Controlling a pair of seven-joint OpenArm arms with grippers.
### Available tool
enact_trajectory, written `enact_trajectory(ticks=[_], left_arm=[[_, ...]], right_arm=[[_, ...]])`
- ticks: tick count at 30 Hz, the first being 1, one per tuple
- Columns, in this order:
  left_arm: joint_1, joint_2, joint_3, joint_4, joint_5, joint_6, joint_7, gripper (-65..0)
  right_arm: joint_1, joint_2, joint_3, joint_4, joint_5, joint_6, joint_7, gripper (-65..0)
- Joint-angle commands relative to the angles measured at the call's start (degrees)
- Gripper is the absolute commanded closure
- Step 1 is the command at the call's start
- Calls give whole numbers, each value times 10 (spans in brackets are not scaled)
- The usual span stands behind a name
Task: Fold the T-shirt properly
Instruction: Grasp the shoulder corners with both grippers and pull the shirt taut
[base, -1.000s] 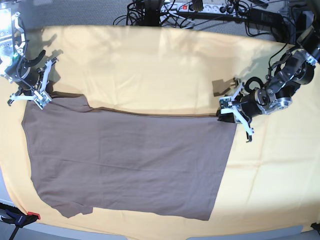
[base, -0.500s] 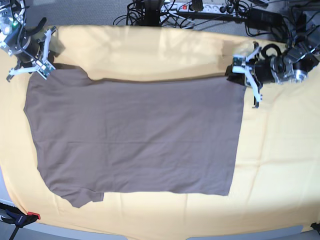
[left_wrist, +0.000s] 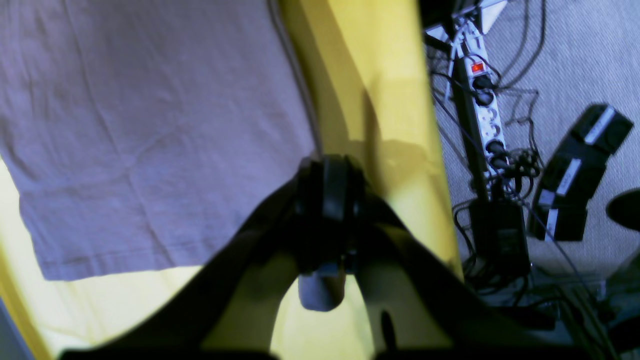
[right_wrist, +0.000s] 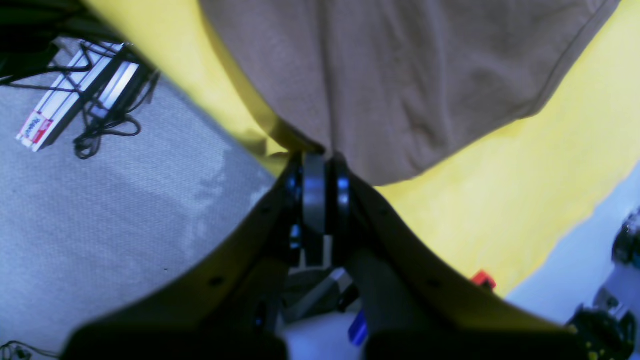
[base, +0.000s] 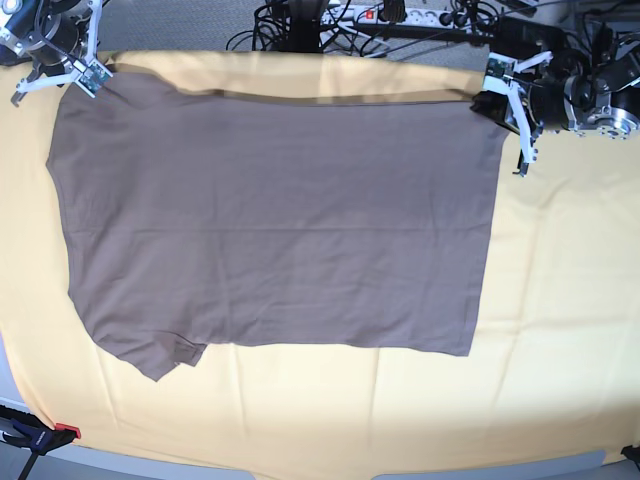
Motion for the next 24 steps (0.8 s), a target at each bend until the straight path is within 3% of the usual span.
enact_trajectory(ticks=[1, 10, 17, 24], left_arm=[[-5, -23, -6, 12, -4, -3, -4, 0], [-5, -78, -6, 55, -60, -98, -4, 0], [-5, -77, -6, 61, -59, -98, -5, 0], [-10, -42, -8, 61, -25, -66, 11, 0]], right_arm=[[-15, 7, 5, 14, -2, -6, -2, 0], [-99, 2, 6, 30, -31, -25, -13, 0], [-110, -3, 6, 30, -52, -37, 33, 0], [-38, -2, 6, 30, -52, 2, 45, 0]])
